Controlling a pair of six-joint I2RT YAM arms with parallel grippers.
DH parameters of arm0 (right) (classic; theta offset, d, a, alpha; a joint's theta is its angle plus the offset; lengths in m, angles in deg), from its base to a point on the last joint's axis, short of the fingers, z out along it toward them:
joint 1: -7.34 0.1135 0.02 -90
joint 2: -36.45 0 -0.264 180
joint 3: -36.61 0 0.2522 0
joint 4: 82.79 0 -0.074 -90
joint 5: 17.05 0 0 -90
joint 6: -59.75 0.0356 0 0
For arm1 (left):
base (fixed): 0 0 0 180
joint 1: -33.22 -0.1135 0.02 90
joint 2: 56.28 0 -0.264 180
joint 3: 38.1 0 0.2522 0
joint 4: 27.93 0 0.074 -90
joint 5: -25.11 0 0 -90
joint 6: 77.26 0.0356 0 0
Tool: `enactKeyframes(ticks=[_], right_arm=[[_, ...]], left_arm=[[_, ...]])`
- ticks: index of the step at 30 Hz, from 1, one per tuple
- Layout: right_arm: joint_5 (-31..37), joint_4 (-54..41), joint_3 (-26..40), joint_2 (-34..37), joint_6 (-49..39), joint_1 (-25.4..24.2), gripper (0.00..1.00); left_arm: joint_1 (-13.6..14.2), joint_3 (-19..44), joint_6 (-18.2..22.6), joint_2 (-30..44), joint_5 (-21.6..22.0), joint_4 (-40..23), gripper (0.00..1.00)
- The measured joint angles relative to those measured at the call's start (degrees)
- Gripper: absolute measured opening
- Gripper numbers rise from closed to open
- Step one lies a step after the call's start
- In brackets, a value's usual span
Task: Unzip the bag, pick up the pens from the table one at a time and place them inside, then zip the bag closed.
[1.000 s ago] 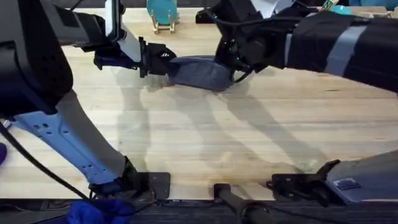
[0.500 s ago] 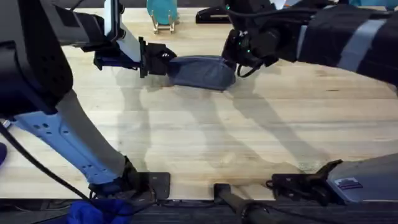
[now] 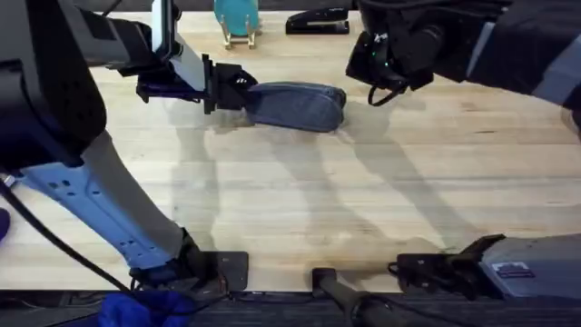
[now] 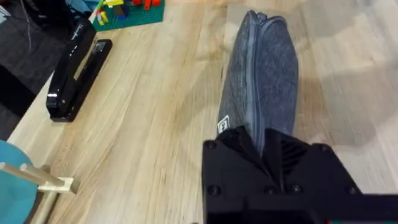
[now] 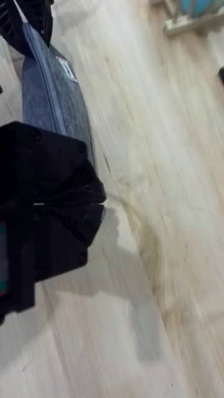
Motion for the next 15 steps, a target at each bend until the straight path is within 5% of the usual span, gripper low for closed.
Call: enactKeyframes(ticks=[11,15], right_arm=[[0.16,-0.36,0.0,0.0,-0.02,-0.04,0.042],[0.07,-0.36,0.0,-0.02,-0.2,-0.04,0.565]], left_arm=[[0.0,0.0,0.0,0.0,-0.02,-0.02,0.041],[0.0,0.0,0.0,0.0,0.0,-0.02,0.041]])
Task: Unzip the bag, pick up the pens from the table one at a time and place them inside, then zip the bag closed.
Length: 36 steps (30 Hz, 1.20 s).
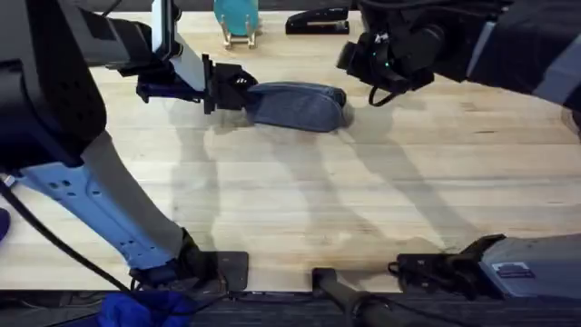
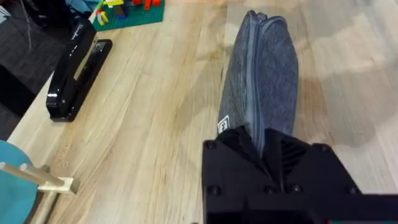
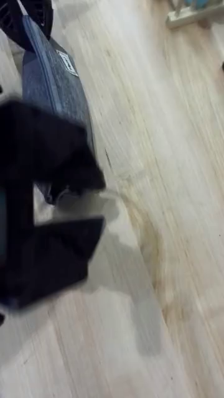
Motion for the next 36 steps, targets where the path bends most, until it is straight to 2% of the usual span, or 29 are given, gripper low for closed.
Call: enactKeyframes(ticks=[3,4,11,19,20,21,26,27,32,36], right_arm=[[-0.86,-0.05,0.0,-0.33,-0.27,0.0,0.96],[-1.27,-0.07,0.0,-0.63,-0.2,0.0,0.986],[-6.03,-0.04,0.0,-4.5,-0.19,-0.02,0.996],[-9.84,-0.11,0.0,-4.81,0.02,-0.15,0.996],[-10.07,-0.11,0.0,-4.81,0.04,-0.22,0.997],[-10.14,-0.09,0.0,-4.81,0.07,-0.22,0.996],[-10.47,-0.11,0.0,-4.81,0.07,-0.26,0.996],[-10.48,-0.13,0.0,-4.81,0.07,-0.26,0.996],[-10.49,-0.17,0.0,-4.81,0.07,-0.26,0.997],[-10.49,-0.61,0.0,-4.81,0.05,-0.28,0.997]], left_arm=[[0.0,0.0,0.0,0.0,-0.02,0.02,0.041],[0.0,0.0,0.0,0.0,0.0,0.0,0.041],[0.0,0.0,0.0,0.0,-0.02,0.02,0.041],[0.0,0.0,0.02,0.0,-0.02,0.02,0.052],[0.0,0.0,0.02,0.0,0.0,0.02,0.086],[-0.01,0.0,0.1,-0.01,-0.23,0.03,0.184],[-0.11,0.0,0.02,0.0,-2.25,0.04,0.905],[-0.11,0.0,-0.04,-0.01,-2.45,-0.02,0.97],[-0.11,0.04,0.01,0.0,-2.86,-0.5,0.992],[-0.11,1.33,0.0,0.0,-2.11,-3.72,0.992]])
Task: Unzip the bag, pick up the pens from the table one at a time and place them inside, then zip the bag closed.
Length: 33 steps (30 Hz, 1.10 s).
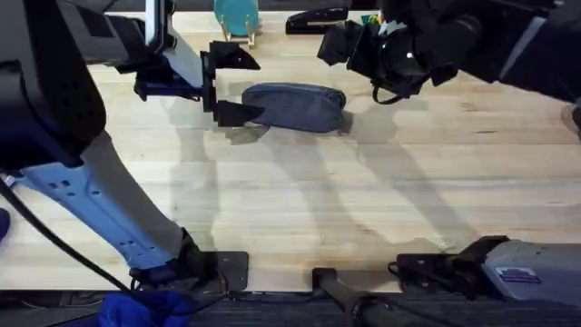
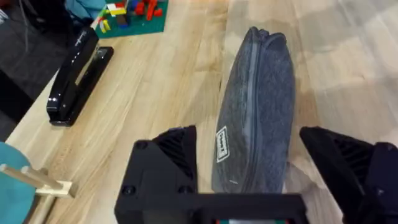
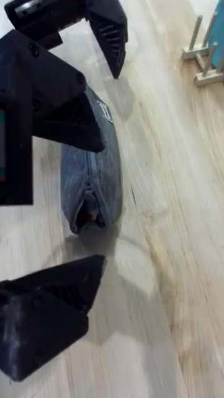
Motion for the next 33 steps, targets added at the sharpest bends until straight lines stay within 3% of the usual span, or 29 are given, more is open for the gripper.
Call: enactKeyframes(ticks=[9,24,29,33], right_arm=[[-0.02,-2.59,0.0,0.0,0.0,-2.4,0.996],[-11.71,-4.21,0.0,0.0,-0.02,-9.08,0.996],[-13.94,-4.52,0.0,0.0,-0.78,-9.79,0.995],[-14.7,-4.54,0.0,0.0,-1.36,-9.79,0.995]], left_arm=[[1.79,7.11,0.02,-0.02,5.42,-8.54,0.992],[10.83,22.08,0.01,0.0,18.07,-23.49,0.995],[13.67,23.63,-0.26,0.0,22.12,-24.57,0.995],[15.97,23.66,-2.89,-0.02,24.76,-24.57,0.995]])
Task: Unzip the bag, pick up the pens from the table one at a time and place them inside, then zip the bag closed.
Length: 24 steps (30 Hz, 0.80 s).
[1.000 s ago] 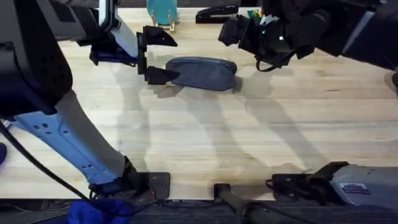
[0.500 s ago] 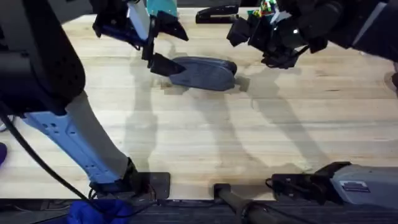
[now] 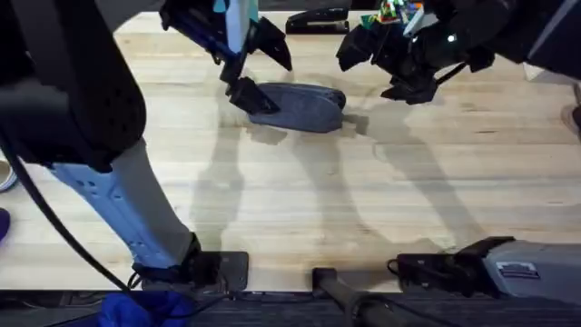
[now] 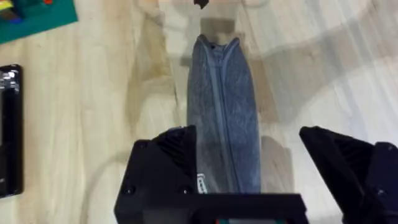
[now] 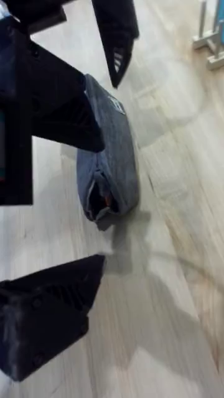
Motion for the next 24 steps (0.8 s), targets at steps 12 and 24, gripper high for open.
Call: enactKeyframes(ticks=[12,24], right_arm=[[-1.58,0.04,0.0,-0.01,-2.28,0.0,0.995],[-1.82,0.26,0.0,0.0,-3.6,-0.7,0.995]], left_arm=[[3.98,0.0,-10.7,0.02,4.56,5.91,0.995],[8.05,0.0,-12.65,0.02,9.69,9.33,0.995]])
